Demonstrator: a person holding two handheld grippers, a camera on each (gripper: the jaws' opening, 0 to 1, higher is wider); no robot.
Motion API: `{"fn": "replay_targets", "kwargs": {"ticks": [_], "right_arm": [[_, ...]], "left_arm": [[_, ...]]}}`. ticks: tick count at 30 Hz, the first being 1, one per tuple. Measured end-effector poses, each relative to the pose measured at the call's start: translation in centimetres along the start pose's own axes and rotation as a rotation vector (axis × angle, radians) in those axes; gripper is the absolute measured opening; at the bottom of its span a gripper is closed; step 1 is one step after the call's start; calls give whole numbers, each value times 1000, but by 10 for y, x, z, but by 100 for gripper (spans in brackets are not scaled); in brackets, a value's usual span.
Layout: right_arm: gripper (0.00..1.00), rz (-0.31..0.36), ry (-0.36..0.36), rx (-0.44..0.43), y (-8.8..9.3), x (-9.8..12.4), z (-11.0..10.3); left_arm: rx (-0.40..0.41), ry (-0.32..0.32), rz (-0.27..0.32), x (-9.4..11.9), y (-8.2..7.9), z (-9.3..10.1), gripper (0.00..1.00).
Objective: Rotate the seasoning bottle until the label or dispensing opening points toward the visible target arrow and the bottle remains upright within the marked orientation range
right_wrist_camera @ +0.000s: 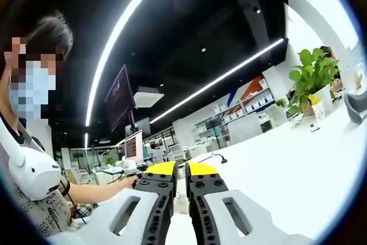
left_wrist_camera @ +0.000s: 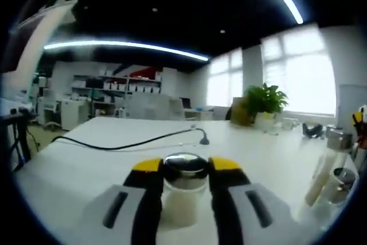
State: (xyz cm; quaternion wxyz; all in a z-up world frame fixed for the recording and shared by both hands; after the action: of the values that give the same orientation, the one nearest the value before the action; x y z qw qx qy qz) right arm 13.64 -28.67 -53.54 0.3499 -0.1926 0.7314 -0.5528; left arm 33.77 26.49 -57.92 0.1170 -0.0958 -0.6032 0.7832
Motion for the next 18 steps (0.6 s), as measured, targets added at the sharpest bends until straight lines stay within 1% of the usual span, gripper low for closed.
{"fn": "replay_targets", "kwargs": {"ticks": [7,11,18], "right_arm": [[3,-1,1,-4,1,0,0],[3,-3,-7,0,0,-3,-3],[3,-4,-16,5,-2,-5,-7]], "left_arm": [[29,14,4,17,-1,3,31],[64,13,24,28,-2,4,31],[48,58,74,56,-15,26,31]]}}
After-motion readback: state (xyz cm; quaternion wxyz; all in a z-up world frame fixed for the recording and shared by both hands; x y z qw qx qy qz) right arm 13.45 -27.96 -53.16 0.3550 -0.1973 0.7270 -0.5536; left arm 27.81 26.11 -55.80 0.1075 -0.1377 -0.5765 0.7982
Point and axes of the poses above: the point that each gripper's makers call its tool centre point, and the gripper's own axes: x roughly backward along the fingers, z roughly to its right, y roughly out of its underside, the point moved 10 cm from there along x, roughly backward along the fingers, and after that the axes turned 9 degrees about x, right-handed, at the moved point
